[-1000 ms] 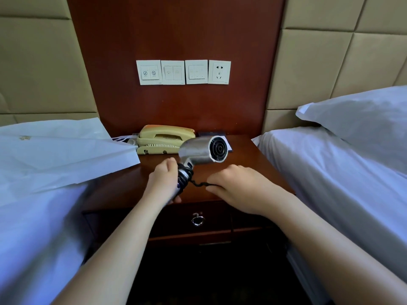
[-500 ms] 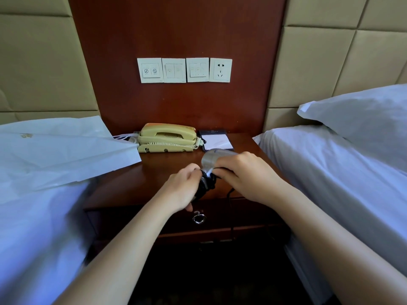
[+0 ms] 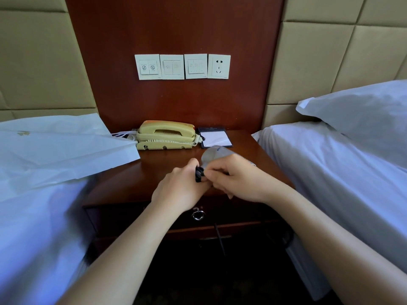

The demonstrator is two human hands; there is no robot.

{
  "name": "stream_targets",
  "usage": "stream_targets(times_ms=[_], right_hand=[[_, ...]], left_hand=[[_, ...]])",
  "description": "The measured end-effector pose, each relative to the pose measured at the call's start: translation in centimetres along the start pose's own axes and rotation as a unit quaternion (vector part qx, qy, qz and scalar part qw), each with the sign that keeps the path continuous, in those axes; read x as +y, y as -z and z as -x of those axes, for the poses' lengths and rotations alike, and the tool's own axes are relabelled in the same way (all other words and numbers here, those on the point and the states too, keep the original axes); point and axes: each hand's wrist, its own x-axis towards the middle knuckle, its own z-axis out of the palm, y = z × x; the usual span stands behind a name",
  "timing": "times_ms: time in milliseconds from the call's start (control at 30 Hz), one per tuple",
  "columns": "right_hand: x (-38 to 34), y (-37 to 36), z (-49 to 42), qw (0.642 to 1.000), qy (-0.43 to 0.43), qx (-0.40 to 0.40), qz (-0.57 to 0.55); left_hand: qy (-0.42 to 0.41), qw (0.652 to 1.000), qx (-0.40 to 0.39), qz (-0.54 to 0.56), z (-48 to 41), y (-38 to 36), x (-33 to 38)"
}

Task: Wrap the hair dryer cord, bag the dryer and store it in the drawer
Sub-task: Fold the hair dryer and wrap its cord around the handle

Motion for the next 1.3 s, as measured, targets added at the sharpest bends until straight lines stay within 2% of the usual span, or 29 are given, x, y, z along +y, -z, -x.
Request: stream_targets(times_ms=[233,367,533,733,833,900,933,1100,1300], right_hand=[[0.1,1.0,0.1,0.990,-0.077,-0.098,-0.063],[0.8,0.8,-0.1,0.967,-0.108,-0.153,-0.174],[1.6,0.6,-0.1,0.936,-0.093,-0.246,-0.236],[3.0,0.2,-0.4,0.932,-0.042,-0.284,-0.224],[3.7,-0.6,-0.2,0.891,-0.044,-0.299,-0.339],[4.1,-0.8,-0.1,0.848,-0.083,-0.304,-0.427],[4.3,-0.8,-0.1,0.839,-0.106,-0.304,-0.440],[4.9,-0.4,0.3,0.843,-0.173,-0.264,-0.436],[4.6,1.5,0.7,0.910,-0.161,-0.168,-0.343]], left_hand=[[-0.021,0.996,0.038,-0.082,-0.4,0.6,-0.3],[-0.038,0.992,0.069,-0.098,-0.6,0.5,-1.0],[-0.035,0.991,0.090,-0.090,-0.9,0.6,-1.7],[-0.013,0.997,0.071,-0.035,-1.1,0.4,-1.8],[-0.001,0.996,0.078,-0.032,-1.4,0.5,-1.8],[0.008,0.996,0.080,-0.025,-1.6,0.5,-2.0],[0.014,0.996,0.082,-0.023,-1.8,0.5,-2.2],[0.038,0.995,0.084,-0.030,-2.5,0.6,-3.9],[0.062,0.994,0.094,-0.015,-2.6,1.9,-6.4]])
